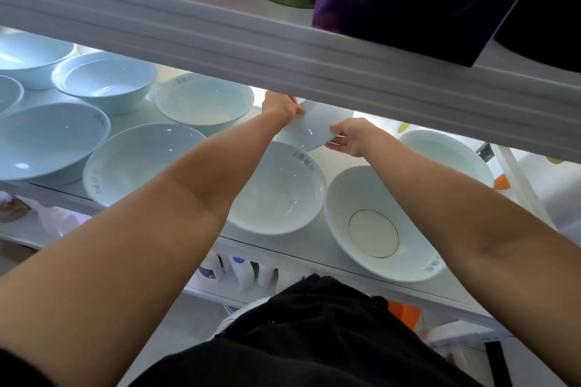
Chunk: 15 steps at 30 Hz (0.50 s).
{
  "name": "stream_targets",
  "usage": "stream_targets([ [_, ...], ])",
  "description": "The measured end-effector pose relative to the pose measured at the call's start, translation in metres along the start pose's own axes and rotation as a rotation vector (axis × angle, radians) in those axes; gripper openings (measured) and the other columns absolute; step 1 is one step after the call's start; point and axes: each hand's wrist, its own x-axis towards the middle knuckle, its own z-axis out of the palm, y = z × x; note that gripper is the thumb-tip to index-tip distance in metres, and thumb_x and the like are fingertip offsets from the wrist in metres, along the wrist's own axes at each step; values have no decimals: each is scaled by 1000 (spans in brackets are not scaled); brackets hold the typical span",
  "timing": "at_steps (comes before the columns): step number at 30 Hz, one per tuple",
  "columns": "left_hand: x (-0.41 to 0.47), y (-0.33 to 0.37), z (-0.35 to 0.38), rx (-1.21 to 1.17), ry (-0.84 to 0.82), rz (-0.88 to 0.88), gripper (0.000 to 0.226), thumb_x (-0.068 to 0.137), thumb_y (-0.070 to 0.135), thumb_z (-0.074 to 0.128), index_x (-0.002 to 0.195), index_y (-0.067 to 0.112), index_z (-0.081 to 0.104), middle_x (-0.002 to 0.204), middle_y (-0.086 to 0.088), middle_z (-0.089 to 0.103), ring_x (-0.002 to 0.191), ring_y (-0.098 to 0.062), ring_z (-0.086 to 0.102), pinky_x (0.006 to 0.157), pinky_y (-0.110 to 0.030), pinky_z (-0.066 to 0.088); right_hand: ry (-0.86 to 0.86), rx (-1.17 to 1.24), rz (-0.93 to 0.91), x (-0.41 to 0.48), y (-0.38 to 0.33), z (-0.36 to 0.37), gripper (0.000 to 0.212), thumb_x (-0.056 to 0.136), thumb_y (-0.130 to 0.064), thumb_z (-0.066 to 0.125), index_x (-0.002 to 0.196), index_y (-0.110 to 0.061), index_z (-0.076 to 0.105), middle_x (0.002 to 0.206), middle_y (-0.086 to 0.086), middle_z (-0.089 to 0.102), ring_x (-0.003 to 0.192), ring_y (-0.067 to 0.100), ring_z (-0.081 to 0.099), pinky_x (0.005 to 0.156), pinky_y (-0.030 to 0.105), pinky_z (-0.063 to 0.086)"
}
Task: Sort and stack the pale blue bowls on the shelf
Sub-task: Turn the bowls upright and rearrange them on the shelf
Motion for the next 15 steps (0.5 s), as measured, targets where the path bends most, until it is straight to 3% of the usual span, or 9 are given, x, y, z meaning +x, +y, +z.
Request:
stream_targets([
  [3,5,-3,-5,-84,-31,-41,34,92,6,54,62,15,40,76,1,50,79,-21,53,68,-26,47,-29,86,-19,4,-4,2,22,97,4,39,82,-7,50,87,8,56,71,22,57,99,40,47],
  [5,7,-6,-8,-90,-52,-60,34,95,3,44,63,15,39,89,-1,52,82,-22,52,58,-18,43,-30,64,-83,6,-7,6,26,98,3,37,80,-10,51,85,6,56,70,20,57,92,39,49],
  [7,10,-9,-9,-111,-50,-51,33,95,4,46,64,14,41,88,-2,52,83,-21,51,58,-17,42,-28,10,-147,5,-13,10,28,99,0,37,78,-12,51,81,3,55,68,16,55,87,33,51],
  [10,13,-14,-6,-114,-34,-20,31,88,13,61,63,16,43,72,0,48,71,-20,47,61,-25,42,46,-215,-250,5,-24,11,17,98,-8,43,91,-8,59,90,7,64,69,13,57,55,17,55],
  [11,13,-14,-6,-75,-32,-2,28,88,16,60,64,16,45,72,-1,50,73,-20,47,63,-26,42,55,-307,-274,9,-25,10,19,97,-12,45,101,-4,62,105,14,66,74,17,61,57,17,56],
  [12,12,-13,-5,-32,-39,10,22,89,18,57,69,14,50,78,-4,55,78,-21,48,66,-28,42,68,-425,-272,11,-26,9,28,97,-17,45,114,-1,60,123,19,61,89,25,64,73,22,57],
  [13,12,-13,-5,0,-48,14,16,91,20,54,79,10,58,89,-8,61,82,-22,52,70,-29,44,77,-556,-259,12,-26,8,35,98,-22,42,124,-3,56,135,19,53,109,30,60,94,31,51],
  [15,13,-15,-6,94,-52,-18,33,94,29,51,106,0,60,116,-14,64,99,-28,61,83,-34,49,91,-775,-272,5,-22,9,38,100,-24,38,134,-10,48,141,8,47,129,25,45,108,36,35],
])
